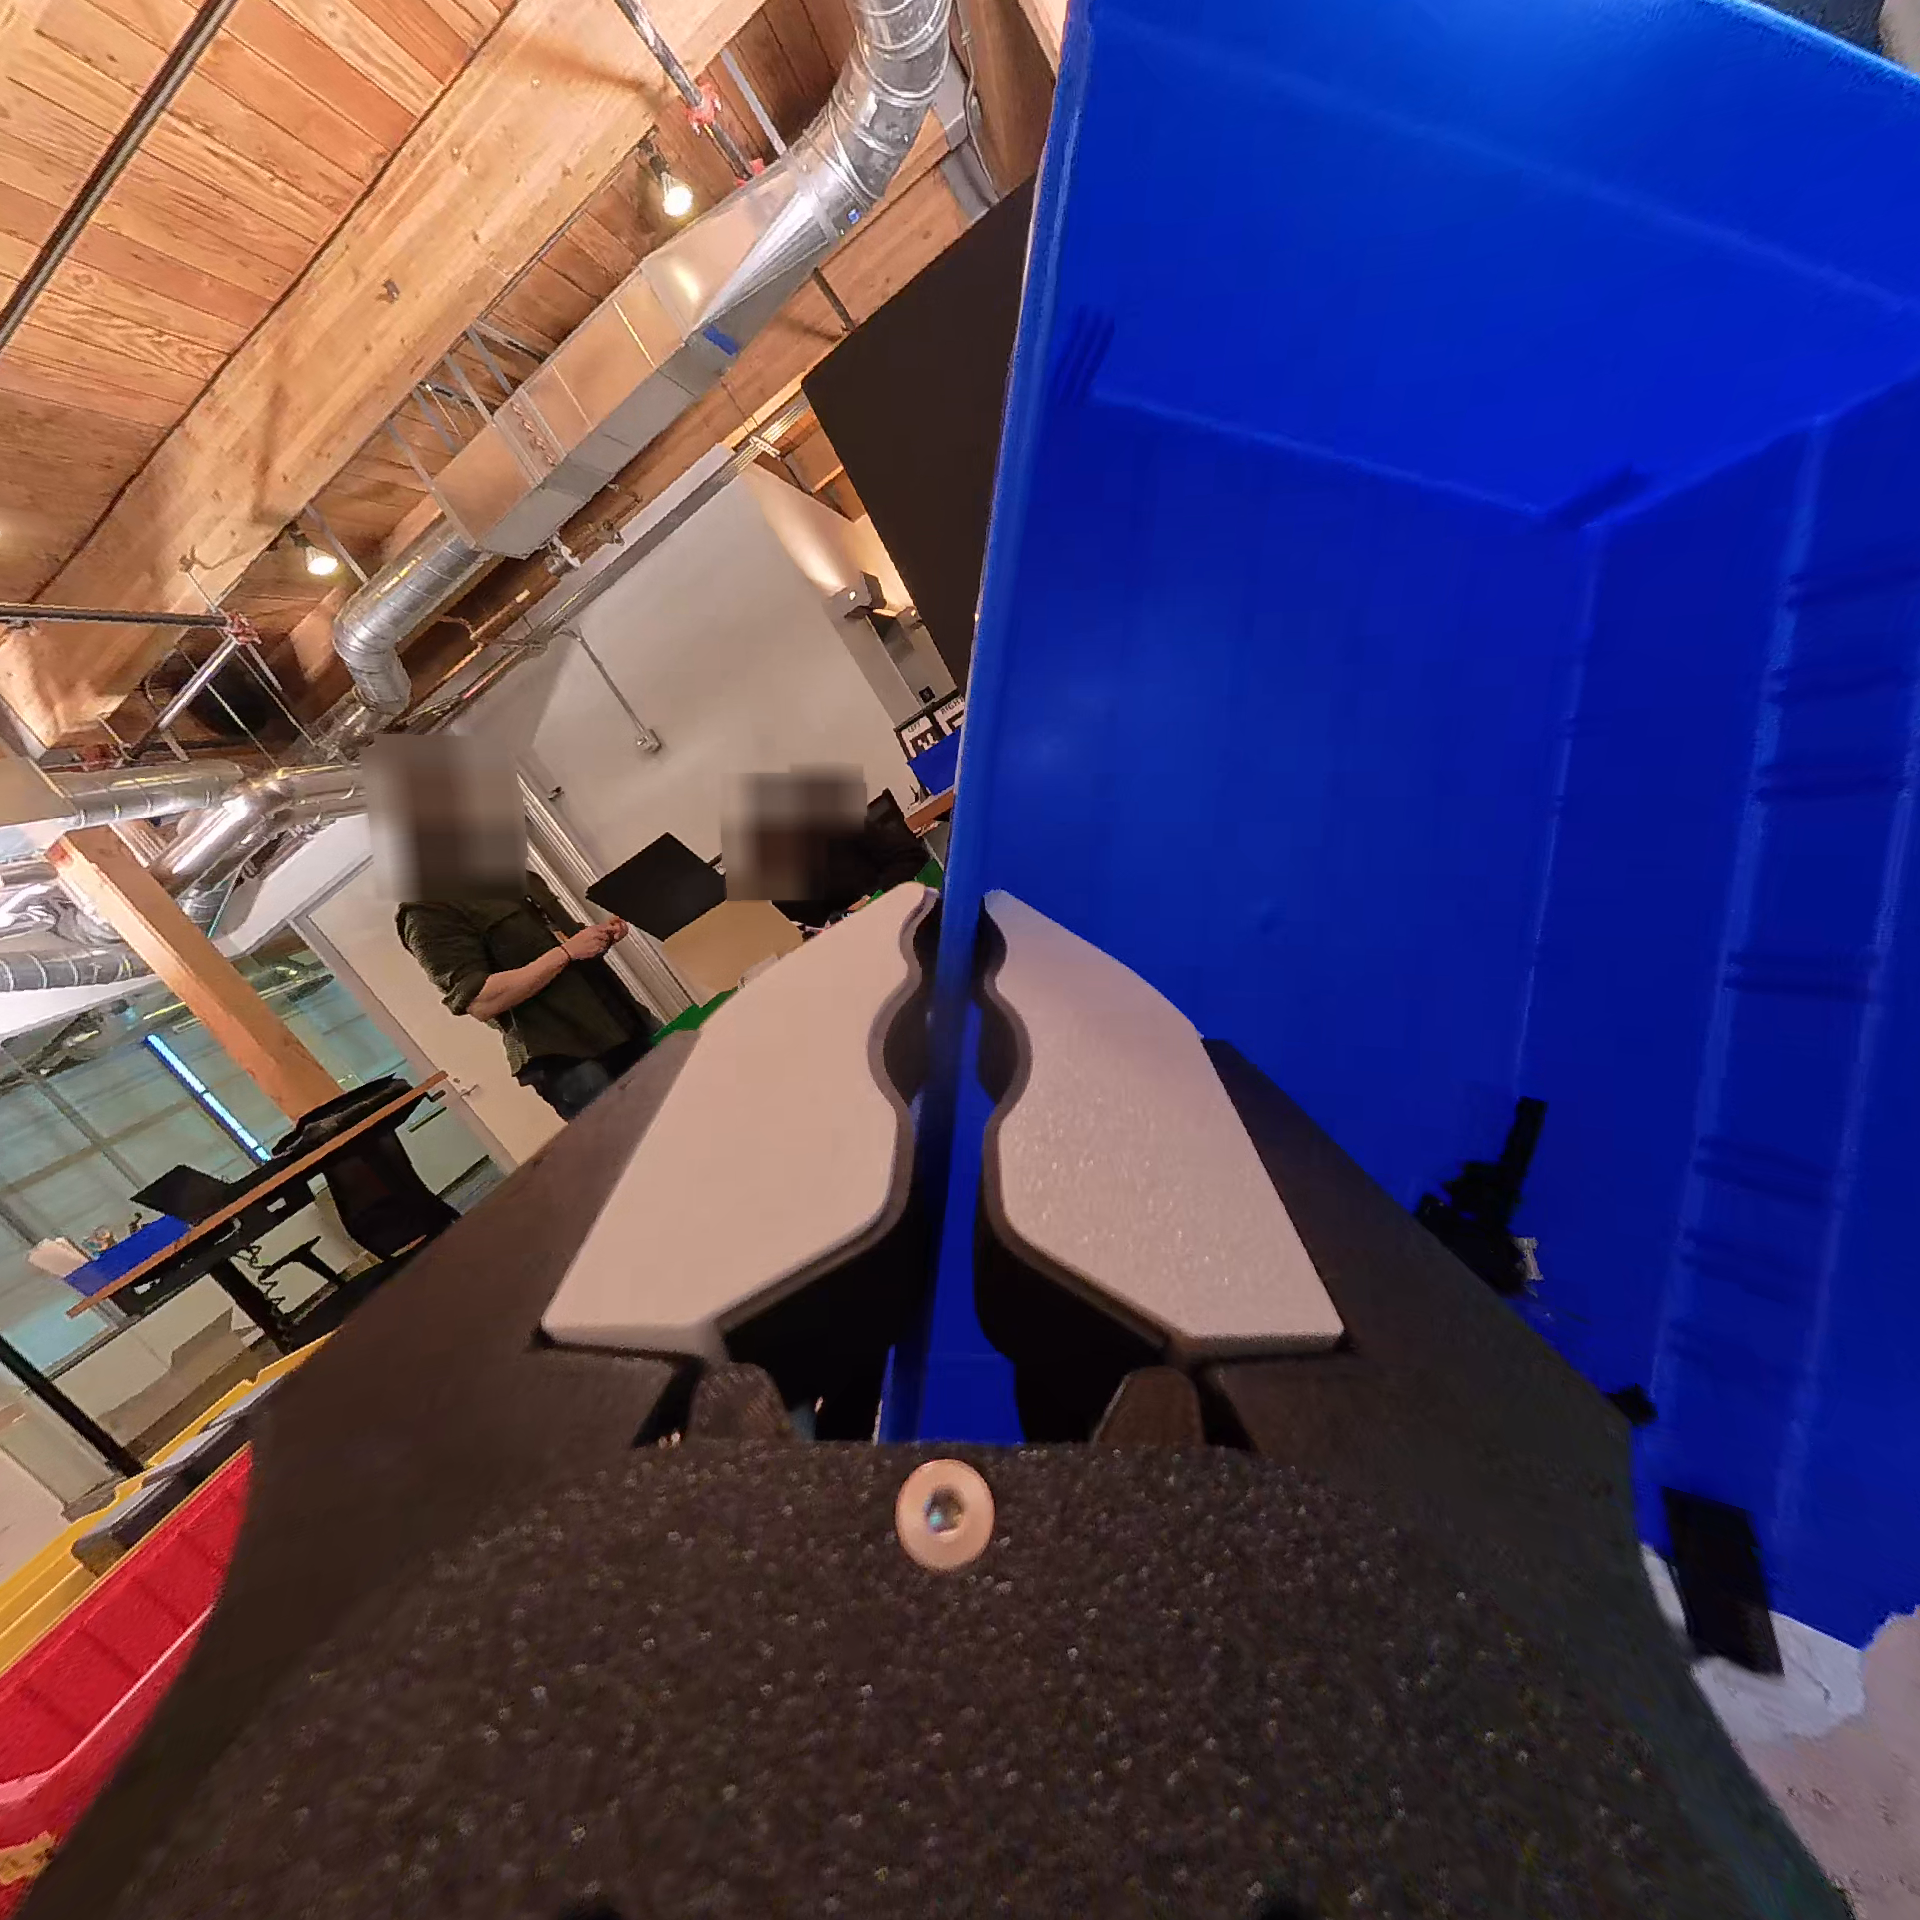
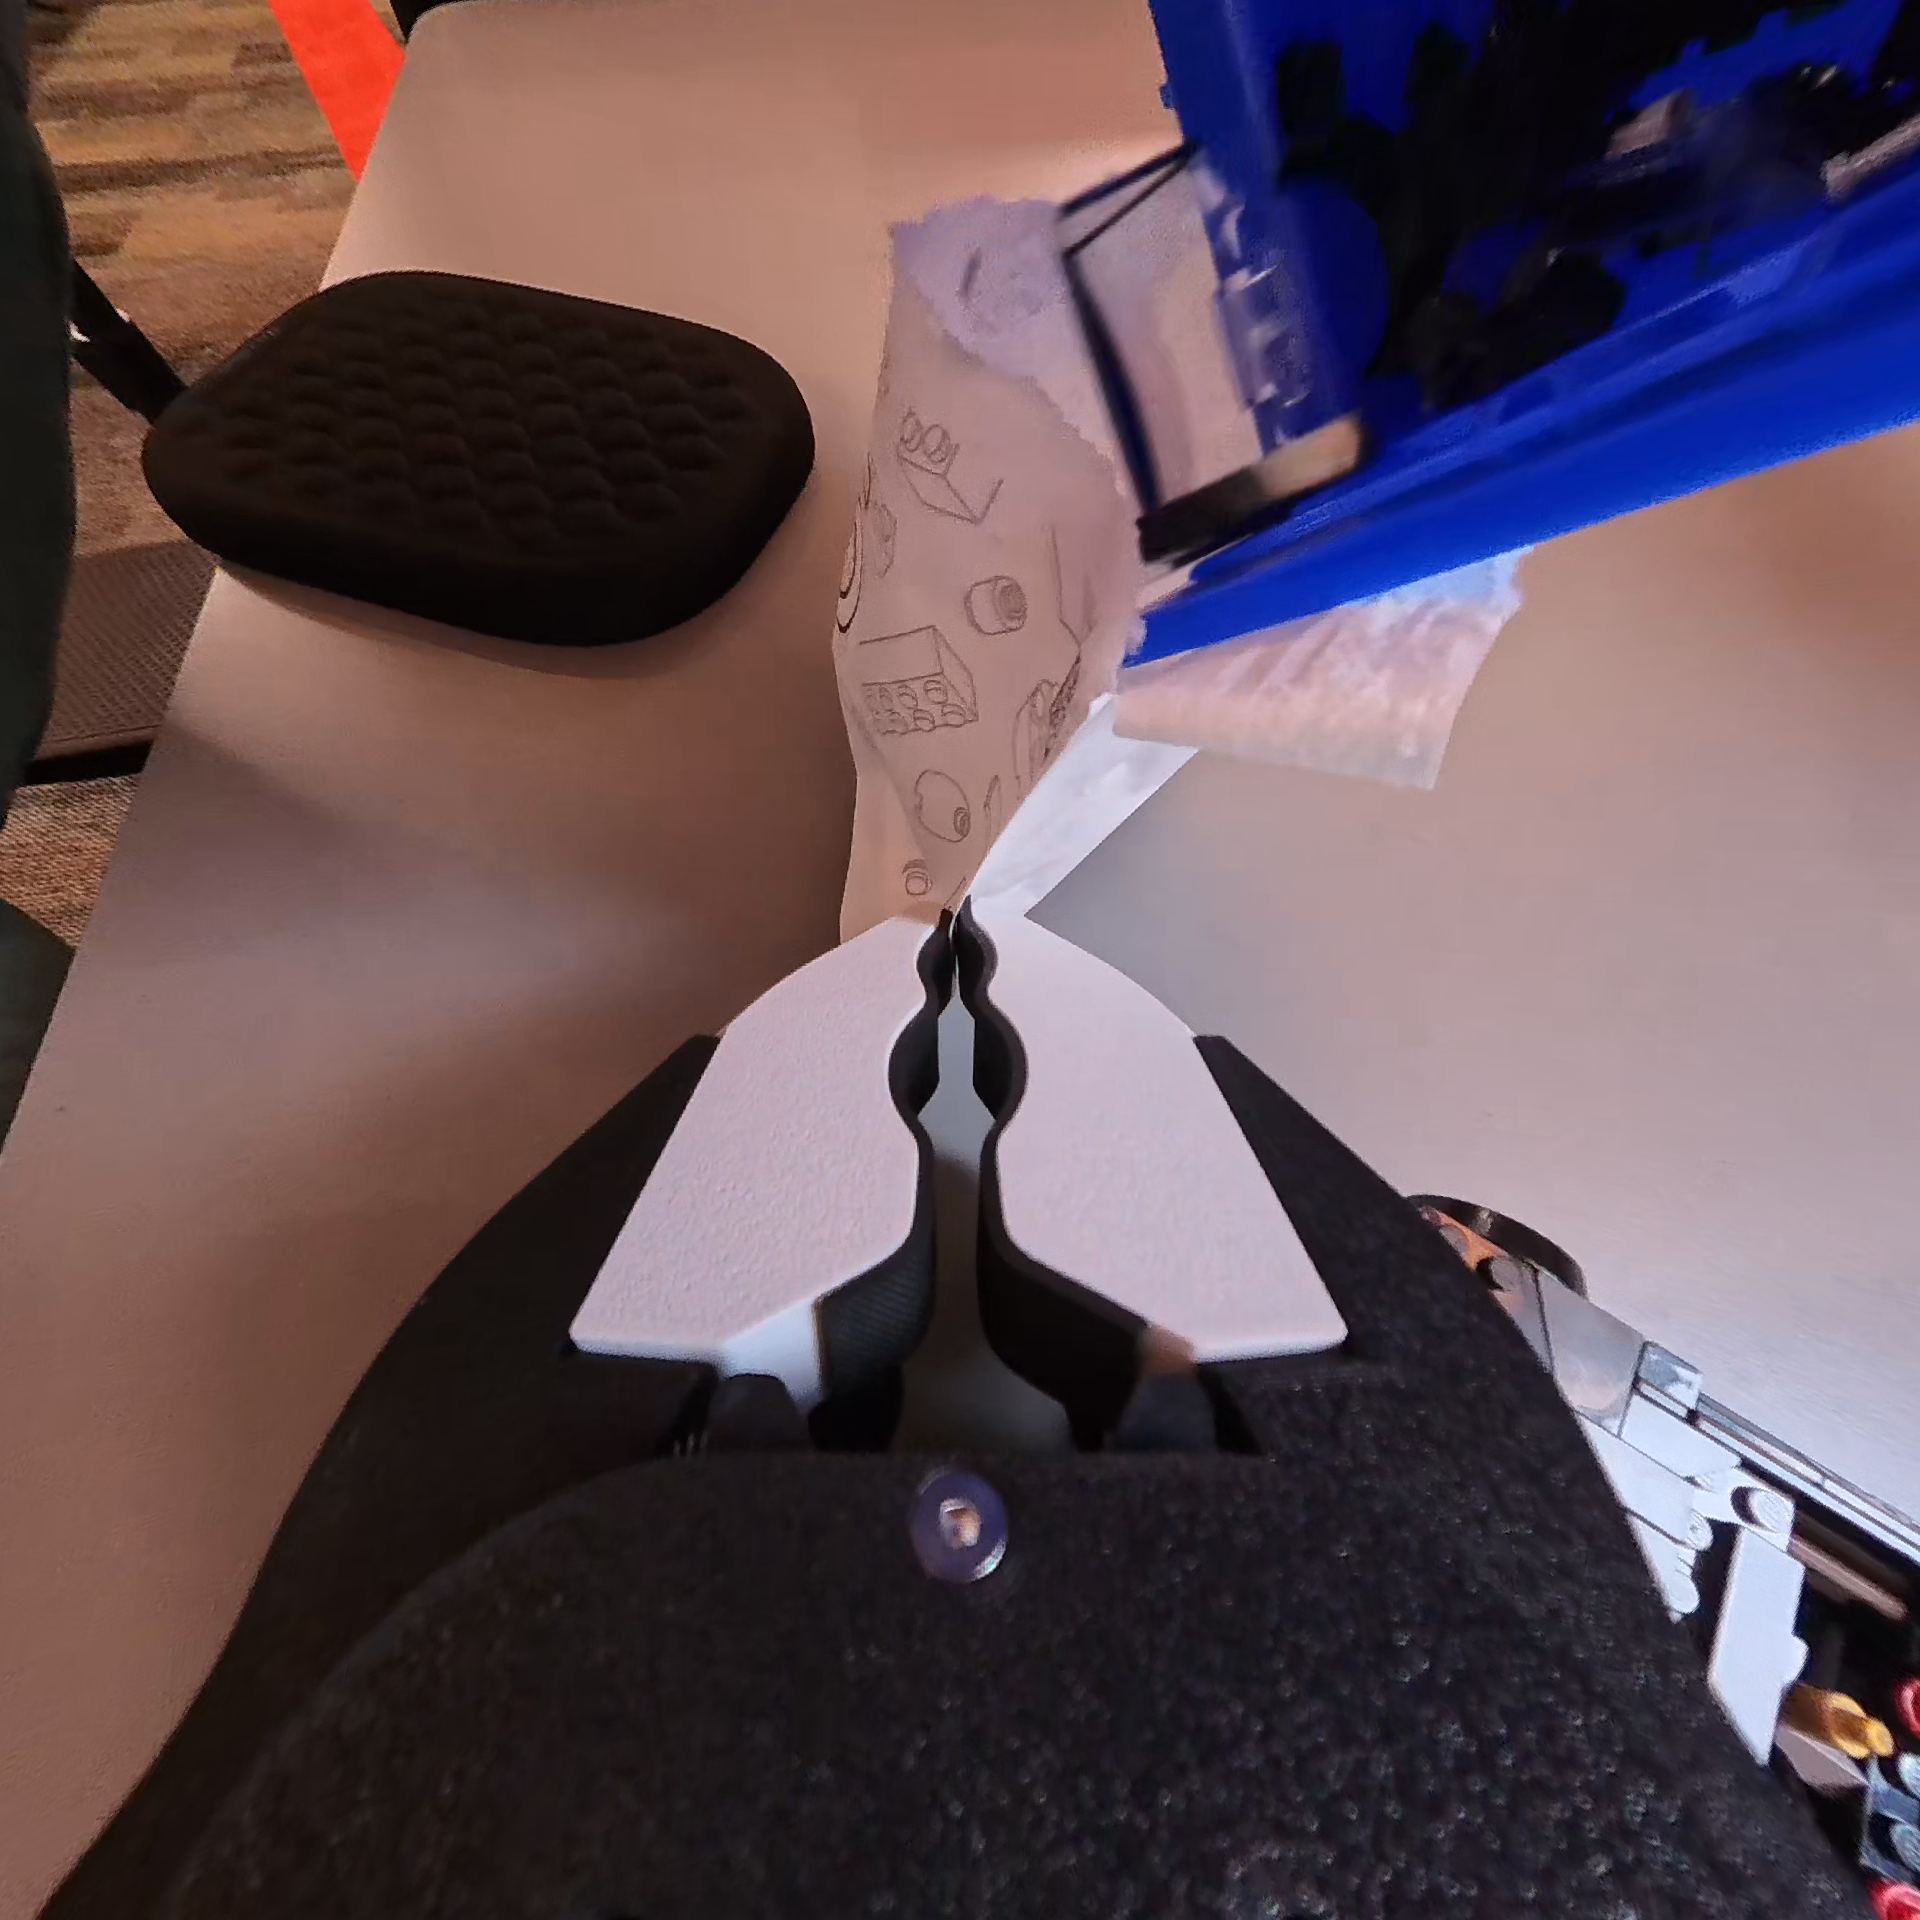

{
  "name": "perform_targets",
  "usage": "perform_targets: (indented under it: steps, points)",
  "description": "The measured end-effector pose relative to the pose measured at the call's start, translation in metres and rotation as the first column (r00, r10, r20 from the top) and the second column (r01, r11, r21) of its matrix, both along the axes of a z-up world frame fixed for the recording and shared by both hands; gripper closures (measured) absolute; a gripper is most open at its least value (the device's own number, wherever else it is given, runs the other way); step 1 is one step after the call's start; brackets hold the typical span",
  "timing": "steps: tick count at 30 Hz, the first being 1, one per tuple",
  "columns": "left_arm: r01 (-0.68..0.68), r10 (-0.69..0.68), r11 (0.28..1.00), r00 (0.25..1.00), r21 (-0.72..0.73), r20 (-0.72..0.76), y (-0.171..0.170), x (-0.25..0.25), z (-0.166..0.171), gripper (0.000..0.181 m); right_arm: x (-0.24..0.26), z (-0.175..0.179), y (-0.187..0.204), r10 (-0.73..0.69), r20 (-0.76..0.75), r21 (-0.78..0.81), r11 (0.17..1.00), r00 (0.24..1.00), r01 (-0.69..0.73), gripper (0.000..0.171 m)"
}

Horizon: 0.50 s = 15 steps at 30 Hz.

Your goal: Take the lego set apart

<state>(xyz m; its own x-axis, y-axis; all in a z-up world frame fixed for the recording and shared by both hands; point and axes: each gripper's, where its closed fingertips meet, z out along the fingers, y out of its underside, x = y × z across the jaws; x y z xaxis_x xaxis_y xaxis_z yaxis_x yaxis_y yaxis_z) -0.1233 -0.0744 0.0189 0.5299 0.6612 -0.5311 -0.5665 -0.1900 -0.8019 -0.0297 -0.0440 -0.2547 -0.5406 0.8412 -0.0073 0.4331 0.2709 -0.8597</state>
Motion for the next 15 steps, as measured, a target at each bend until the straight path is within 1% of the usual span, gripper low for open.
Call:
perform_targets:
  steps: [15]
  points:
    - [0.04,-0.039,0.999,0.994,0.004,-0.099,0.004,0.022,0.0,0.177,-0.001,-0.001,0.0,0.006,-0.007,0.022,1.0,1.0,-0.006,0.171]
